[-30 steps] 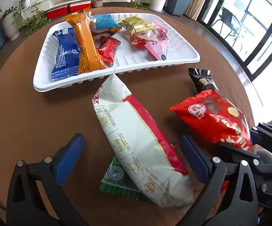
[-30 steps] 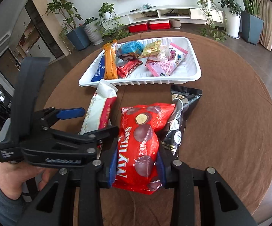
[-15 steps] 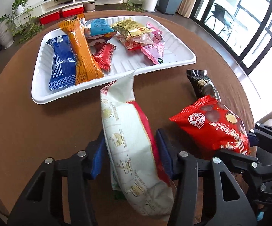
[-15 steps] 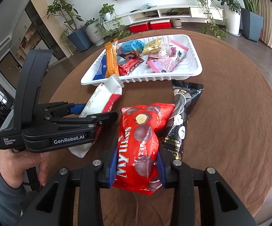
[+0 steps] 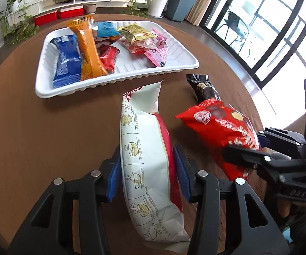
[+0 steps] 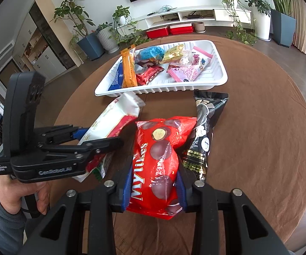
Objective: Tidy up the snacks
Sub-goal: 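Grasp the red Mylikes bag with the right tool while the left tool grasps the white-and-red bag, then lift the white-and-red bag toward the tray with the left tool while the right tool carries the red Mylikes bag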
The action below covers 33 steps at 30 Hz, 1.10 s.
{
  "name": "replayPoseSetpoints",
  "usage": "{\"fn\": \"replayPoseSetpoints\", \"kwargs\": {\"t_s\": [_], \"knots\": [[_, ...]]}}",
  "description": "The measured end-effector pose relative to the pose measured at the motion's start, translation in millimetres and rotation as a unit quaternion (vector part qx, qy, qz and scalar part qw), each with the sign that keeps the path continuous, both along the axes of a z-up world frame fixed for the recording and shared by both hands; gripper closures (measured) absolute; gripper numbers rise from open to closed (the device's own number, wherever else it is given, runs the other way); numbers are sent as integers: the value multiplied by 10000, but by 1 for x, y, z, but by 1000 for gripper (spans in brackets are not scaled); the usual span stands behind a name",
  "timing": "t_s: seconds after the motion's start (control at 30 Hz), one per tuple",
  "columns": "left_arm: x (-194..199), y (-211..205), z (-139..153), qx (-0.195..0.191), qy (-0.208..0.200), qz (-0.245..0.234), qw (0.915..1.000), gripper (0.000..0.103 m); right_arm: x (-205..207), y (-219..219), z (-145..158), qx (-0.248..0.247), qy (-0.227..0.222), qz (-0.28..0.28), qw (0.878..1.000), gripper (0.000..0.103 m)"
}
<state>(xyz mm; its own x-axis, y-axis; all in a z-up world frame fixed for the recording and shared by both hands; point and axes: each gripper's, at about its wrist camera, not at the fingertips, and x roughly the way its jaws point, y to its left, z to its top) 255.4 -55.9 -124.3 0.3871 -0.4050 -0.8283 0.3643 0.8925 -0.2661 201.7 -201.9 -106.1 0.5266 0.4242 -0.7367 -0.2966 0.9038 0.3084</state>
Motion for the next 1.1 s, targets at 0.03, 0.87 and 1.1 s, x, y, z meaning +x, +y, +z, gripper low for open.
{"fn": "replayPoseSetpoints", "kwargs": {"t_s": [0.03,0.87,1.1], "knots": [[-4,3,1,-38,-18,28,10000,60,0,0,0,5,1,-6,10000,66],[-39,5,-1,471,25,-49,9989,43,-13,18,-7,-214,137,231,9994,66],[-33,-3,-5,688,49,-207,9974,60,-14,20,-9,-315,193,271,9989,66]]}}
